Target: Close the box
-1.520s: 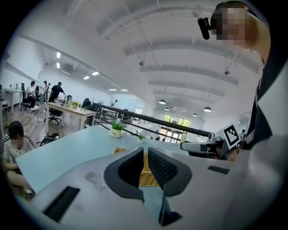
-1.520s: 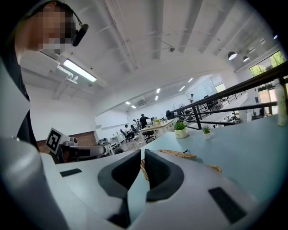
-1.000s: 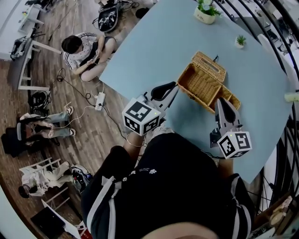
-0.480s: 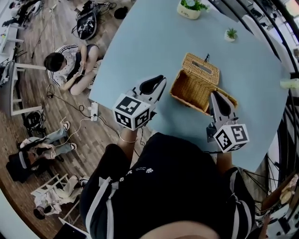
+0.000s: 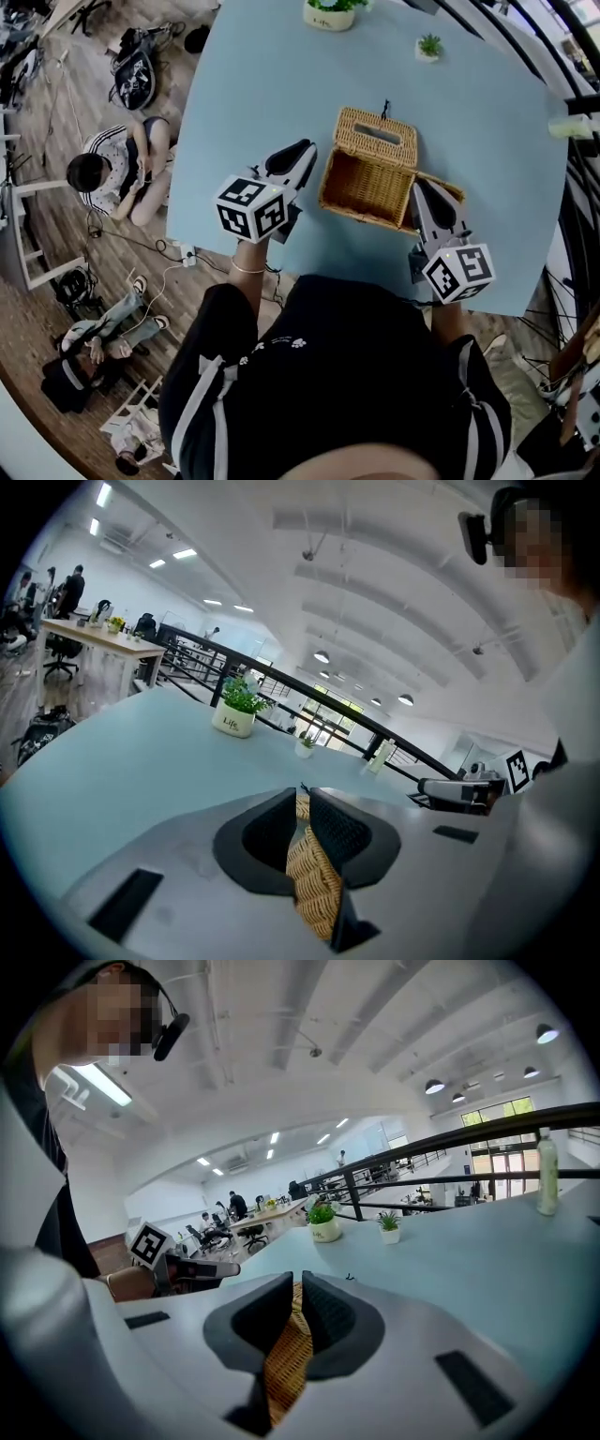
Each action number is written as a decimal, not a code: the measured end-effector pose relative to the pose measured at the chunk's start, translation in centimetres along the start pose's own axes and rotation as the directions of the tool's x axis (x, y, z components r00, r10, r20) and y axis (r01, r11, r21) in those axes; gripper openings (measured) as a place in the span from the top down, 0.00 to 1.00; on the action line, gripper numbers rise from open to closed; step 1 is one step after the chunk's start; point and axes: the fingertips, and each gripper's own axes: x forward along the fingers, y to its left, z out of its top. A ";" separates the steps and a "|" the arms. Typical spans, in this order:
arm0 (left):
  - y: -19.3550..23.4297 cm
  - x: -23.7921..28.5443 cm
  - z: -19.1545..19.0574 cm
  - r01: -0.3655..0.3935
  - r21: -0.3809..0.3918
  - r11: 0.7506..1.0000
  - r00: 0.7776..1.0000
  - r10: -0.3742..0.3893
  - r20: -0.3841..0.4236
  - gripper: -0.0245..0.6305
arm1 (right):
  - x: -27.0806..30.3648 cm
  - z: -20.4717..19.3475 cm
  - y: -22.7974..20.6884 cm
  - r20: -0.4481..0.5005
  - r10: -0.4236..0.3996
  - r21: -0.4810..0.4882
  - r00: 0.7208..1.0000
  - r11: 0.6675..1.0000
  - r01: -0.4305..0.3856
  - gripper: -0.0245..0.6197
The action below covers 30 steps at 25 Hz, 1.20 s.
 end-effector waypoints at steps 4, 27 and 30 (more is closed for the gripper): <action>1.3 1.4 -0.3 0.019 -0.065 0.998 1.000 -0.021 -0.022 0.91 | -0.3 -0.6 -0.5 0.001 -0.037 0.021 0.999 0.999 0.037 0.91; 3.5 10.5 -4.2 0.145 -0.506 0.850 0.950 -0.263 -0.171 0.64 | -3.1 -3.0 -3.2 -0.009 -0.228 0.110 0.974 0.967 0.228 0.91; 3.4 11.0 -4.5 0.155 -0.554 0.818 0.943 -0.290 -0.164 0.64 | -3.3 -3.0 -3.3 -0.005 -0.242 0.115 0.970 0.964 0.241 0.91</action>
